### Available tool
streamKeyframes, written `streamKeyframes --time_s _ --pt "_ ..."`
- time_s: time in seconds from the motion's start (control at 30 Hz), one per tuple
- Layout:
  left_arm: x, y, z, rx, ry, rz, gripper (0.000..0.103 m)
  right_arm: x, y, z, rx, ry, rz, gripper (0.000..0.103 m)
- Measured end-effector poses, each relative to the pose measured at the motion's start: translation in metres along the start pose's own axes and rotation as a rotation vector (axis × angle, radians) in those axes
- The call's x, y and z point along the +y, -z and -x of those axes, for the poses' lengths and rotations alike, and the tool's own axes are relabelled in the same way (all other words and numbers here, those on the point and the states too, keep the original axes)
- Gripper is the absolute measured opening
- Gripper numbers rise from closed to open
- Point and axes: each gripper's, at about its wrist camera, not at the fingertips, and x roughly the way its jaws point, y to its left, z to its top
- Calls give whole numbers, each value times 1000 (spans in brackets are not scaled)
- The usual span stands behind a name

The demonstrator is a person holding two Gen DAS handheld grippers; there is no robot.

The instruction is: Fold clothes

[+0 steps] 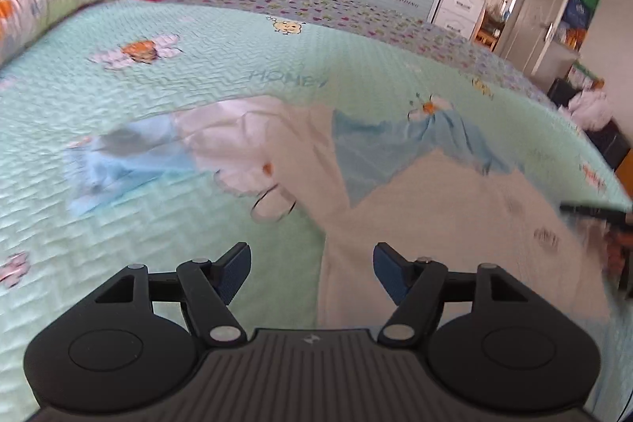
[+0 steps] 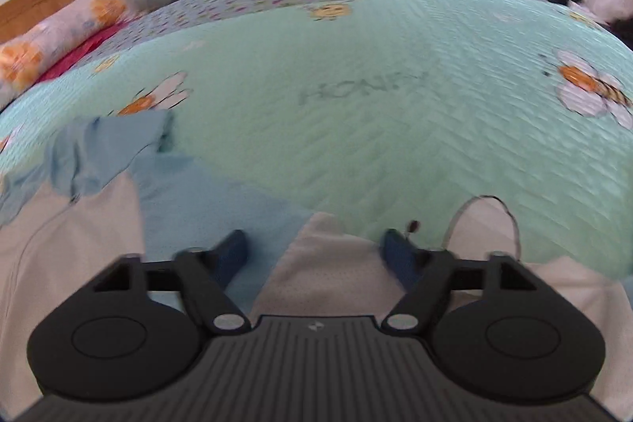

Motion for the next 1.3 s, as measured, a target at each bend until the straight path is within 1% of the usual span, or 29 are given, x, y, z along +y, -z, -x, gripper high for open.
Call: streamKeyframes --time_s 0.03,0.07,0.1,0.13,0.2,0.3,0.33,0.4,0.47,0.5,0.53,0.57,0.6,0.63,0.67,0.7,0.73,0.8,0.9,0.97,1.03,1.07,1.1,1.13,1.17,1.2,1.23,1.27,1.3 --pt "4 -10 -19 14 22 46 72 4 1 2 -1 -7 18 25" --pt "9 -19 -38 38 25 98 72 4 1 3 -3 -12 21 9" --pt "14 -27 -58 62 29 149 72 4 0 4 -5 -16 23 3" --pt "20 -35 -78 90 19 200 71 4 0 6 -7 -21 26 3" --pt "27 -45 -106 140 -46 262 69 5 0 8 -12 -30 32 3" --pt "29 -55 -122 136 -71 278 73 5 2 10 -9 -43 30 3" --pt "29 -58 -125 134 -71 283 74 5 3 10 -7 -48 26 6" --pt "32 -62 -130 131 -58 310 79 1 4 8 -10 -74 0 18" --pt "36 -68 -139 124 -32 349 90 1 6 7 -28 -136 -24 53" --pt "37 -72 -145 112 -25 369 92 6 8 6 -35 -123 -7 56" --pt "36 -78 -151 102 -28 382 93 12 9 5 -42 -111 9 55" --pt "34 -84 -156 94 -30 386 87 18 10 4 -48 -95 28 52" --pt "35 -90 -162 90 -23 397 75 25 10 3 -52 -64 54 49" --pt "36 -96 -168 85 -15 409 27 29 10 2 -55 -37 74 35" --pt "36 -103 -174 81 -8 420 4 29 9 2 -54 -30 70 14" --pt "38 -109 -177 66 1 433 4 28 7 2 -54 -22 66 6" --pt "42 -117 -175 24 13 451 4 27 5 2 -54 -16 62 4" --pt "48 -139 -165 -75 -3 433 3 20 -6 10 -84 -8 58 3" --pt "61 -183 -141 -220 50 417 4 6 -33 24 -160 17 45 3" --pt "62 -211 -128 -312 65 403 4 2 -57 31 -226 42 52 1" --pt "61 -229 -124 -373 39 385 5 4 -78 33 -306 63 45 2" --pt "60 -237 -124 -394 16 376 10 5 -86 32 -338 62 16 3" --pt "59 -242 -128 -391 -19 368 13 7 -90 27 -349 71 -9 4" --pt "60 -243 -142 -322 -76 362 40 10 -91 18 -330 87 -28 11" --pt "64 -240 -155 -239 -106 365 51 16 -87 6 -292 106 -30 15" --pt "72 -228 -166 -175 -128 393 50 22 -82 -4 -260 131 -27 16" --pt "81 -215 -174 -126 -139 426 48 31 -73 -7 -262 171 -5 21" --pt "91 -198 -175 -109 -120 476 48 39 -61 -3 -291 207 7 30" --pt "102 -178 -173 -83 -83 523 48 46 -49 1 -320 244 20 34"
